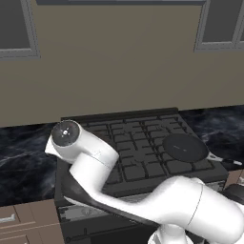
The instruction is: Pick the kettle from the counter and place it on a stove burner. Then turn the burner on.
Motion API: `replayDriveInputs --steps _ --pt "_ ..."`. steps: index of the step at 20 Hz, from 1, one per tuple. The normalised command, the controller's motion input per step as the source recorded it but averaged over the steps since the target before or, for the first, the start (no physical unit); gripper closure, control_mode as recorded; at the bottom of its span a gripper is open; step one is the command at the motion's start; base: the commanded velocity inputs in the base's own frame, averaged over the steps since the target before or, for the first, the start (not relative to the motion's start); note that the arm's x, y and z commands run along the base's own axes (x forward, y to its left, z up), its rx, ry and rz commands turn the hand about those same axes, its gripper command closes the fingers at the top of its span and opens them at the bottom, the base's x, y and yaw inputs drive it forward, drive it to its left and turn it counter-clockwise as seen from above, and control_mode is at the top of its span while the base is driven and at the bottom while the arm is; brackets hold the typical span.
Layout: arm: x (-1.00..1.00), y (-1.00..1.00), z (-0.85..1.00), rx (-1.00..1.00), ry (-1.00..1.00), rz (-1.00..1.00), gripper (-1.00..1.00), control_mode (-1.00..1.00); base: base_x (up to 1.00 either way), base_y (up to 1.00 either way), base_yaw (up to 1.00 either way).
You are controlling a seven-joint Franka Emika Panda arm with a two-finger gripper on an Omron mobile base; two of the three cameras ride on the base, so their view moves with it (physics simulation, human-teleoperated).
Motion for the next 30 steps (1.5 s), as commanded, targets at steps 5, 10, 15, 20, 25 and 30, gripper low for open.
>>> replayDriveInputs --steps 5,10,15,20,25,30 --pt "-0.56 0.12 -0.44 -0.20 -0.25 0.13 -1.00 -1.00 0.00 0.00 0.00" --pt "-0.47 0.13 -0.52 -0.24 -0.27 0.13 -1.00 -1.00 0.00 0.00 0.00" --pt "-0.37 0.10 -0.61 -0.21 -0.29 0.10 -1.00 -1.00 0.00 0.00 0.00" --pt "-0.14 0.01 -0.68 -0.14 -0.27 0.03 -1.00 -1.00 0.00 0.00 0.00" --pt "-0.01 0.00 -0.67 -0.11 -0.17 0.00 -1.00 -1.00 0.00 0.00 0.00" --pt "0.00 0.00 -0.67 -0.09 -0.11 0.00 -1.00 -1.00 0.00 0.00 0.00"
